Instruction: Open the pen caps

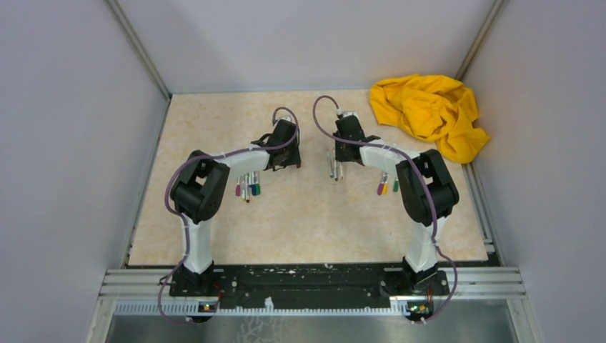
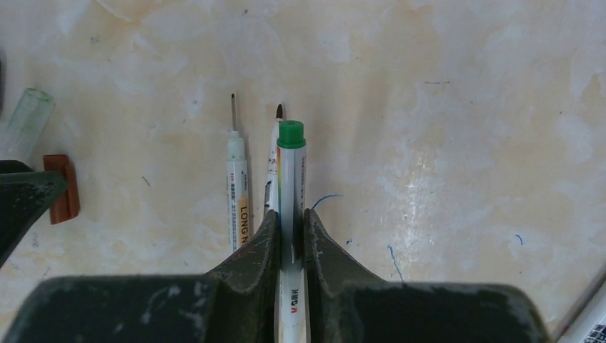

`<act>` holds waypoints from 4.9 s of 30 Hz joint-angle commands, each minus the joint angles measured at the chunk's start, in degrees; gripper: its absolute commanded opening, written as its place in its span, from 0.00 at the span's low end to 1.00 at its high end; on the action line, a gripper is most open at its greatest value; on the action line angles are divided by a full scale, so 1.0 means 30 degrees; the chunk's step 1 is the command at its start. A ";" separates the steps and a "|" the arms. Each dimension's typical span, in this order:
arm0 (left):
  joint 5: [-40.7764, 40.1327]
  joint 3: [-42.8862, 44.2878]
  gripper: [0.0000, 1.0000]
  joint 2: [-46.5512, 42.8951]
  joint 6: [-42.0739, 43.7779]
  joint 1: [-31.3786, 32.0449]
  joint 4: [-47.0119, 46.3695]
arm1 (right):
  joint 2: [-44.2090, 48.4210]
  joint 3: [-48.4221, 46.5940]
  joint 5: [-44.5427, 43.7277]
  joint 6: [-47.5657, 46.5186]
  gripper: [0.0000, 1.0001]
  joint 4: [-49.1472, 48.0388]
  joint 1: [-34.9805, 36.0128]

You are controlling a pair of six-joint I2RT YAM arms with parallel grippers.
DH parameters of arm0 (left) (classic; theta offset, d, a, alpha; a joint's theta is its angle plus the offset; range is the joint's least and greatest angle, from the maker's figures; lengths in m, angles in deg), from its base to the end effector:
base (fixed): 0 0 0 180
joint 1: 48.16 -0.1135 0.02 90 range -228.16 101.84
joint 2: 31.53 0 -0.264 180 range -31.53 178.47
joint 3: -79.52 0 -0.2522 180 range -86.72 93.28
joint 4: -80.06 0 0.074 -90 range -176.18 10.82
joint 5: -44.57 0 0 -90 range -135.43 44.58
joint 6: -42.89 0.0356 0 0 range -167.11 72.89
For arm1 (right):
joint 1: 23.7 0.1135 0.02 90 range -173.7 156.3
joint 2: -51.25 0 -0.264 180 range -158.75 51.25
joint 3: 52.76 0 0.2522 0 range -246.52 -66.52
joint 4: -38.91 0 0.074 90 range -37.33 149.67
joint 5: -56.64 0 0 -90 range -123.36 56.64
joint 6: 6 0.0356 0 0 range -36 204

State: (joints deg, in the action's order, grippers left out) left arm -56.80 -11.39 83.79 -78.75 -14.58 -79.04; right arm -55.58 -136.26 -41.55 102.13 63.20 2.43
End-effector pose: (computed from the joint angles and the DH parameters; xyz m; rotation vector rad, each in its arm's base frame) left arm 0.3648 -0.2338 0.1609 -0.0530 2.3936 -0.3056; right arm 0.3628 0.1723 0.1856 -0.1009 2.3973 0.1912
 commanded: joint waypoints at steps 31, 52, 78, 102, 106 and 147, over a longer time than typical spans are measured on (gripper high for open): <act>0.1292 0.0413 0.59 -0.3595 0.0307 0.0204 -0.0429 | 0.3702 0.1789 -0.4541 0.1596 0.31 0.0746 -0.0613; 0.1475 -0.0271 0.59 -0.3756 0.0446 0.0511 -0.0941 | 0.4253 0.3950 -0.5342 0.2346 0.31 0.1558 -0.3224; 0.1581 -0.0560 0.59 -0.3546 0.0322 0.0565 -0.1244 | 0.3032 0.4719 -0.4064 0.2365 0.31 0.0484 -0.4728; 0.1360 -0.0777 0.63 -0.3911 0.0519 0.0640 -0.1297 | 0.2659 0.4325 -0.1799 0.1830 0.00 0.0888 -0.4945; 0.2504 -0.1355 0.65 -0.4166 0.0527 0.0640 -0.2184 | 0.4230 0.4781 0.0406 0.1855 0.00 -0.0472 -0.4774; 1.2284 -0.5217 0.59 -0.2753 -0.2325 0.0890 -1.1537 | 0.4040 0.2191 0.3880 0.5835 0.00 -0.7051 0.0364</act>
State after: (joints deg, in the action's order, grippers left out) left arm -21.31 -27.08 74.44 -85.20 -12.19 -111.74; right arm -44.08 -126.53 -29.20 118.79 45.34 2.52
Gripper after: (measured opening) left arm 0.603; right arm 0.030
